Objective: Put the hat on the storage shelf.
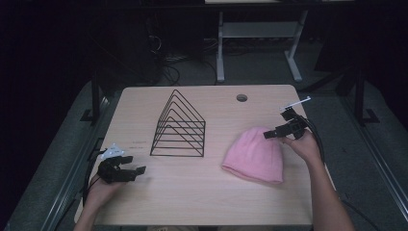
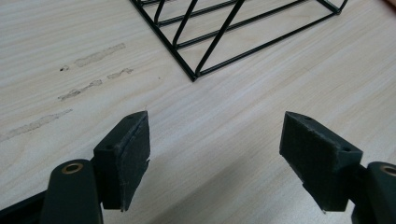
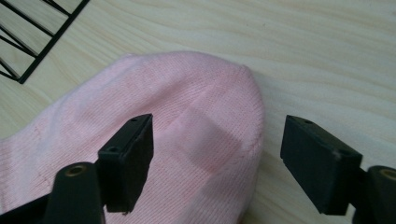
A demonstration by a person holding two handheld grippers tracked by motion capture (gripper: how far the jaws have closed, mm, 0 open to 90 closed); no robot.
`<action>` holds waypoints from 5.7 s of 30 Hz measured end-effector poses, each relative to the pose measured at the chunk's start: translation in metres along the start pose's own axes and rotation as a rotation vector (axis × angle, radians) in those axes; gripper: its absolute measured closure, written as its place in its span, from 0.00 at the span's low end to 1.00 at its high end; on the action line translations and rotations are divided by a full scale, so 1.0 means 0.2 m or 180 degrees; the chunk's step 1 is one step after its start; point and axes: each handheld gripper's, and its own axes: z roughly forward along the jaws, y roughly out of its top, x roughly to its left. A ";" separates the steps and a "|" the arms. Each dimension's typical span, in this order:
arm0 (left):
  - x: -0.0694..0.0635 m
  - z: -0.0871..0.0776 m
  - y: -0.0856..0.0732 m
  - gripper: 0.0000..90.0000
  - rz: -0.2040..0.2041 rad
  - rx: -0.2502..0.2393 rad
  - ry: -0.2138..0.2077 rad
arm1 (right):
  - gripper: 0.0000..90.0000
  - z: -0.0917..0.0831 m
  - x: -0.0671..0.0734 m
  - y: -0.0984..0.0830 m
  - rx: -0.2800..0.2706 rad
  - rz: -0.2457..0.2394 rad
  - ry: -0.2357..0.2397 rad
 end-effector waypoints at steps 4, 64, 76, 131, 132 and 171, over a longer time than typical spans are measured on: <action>0.00 0.00 0.00 0.27 0.0040 -0.0008 0.0006 | 0.34 0.03 -0.03 0.00 0.0041 0.0060 0.0047; -0.01 -0.01 -0.03 0.27 0.0002 -0.0027 -0.0041 | 0.89 -0.23 0.21 0.10 -0.0435 -0.0302 0.0583; -0.02 -0.05 0.01 0.28 0.0028 -0.0083 -0.0126 | 0.89 -0.43 0.29 0.22 -0.0630 -0.0597 0.0494; -0.16 -0.37 0.79 0.29 0.0873 -0.0069 -0.0969 | 0.88 -0.84 0.92 0.75 -0.0954 -0.1587 0.0773; -0.16 -0.37 0.79 0.29 0.0873 -0.0069 -0.0969 | 0.88 -0.84 0.94 0.76 -0.0947 -0.1611 0.0786; -0.12 -0.33 1.04 0.62 0.0710 -0.0188 -0.1138 | 0.88 -0.60 1.38 1.04 -0.1053 -0.2027 0.1432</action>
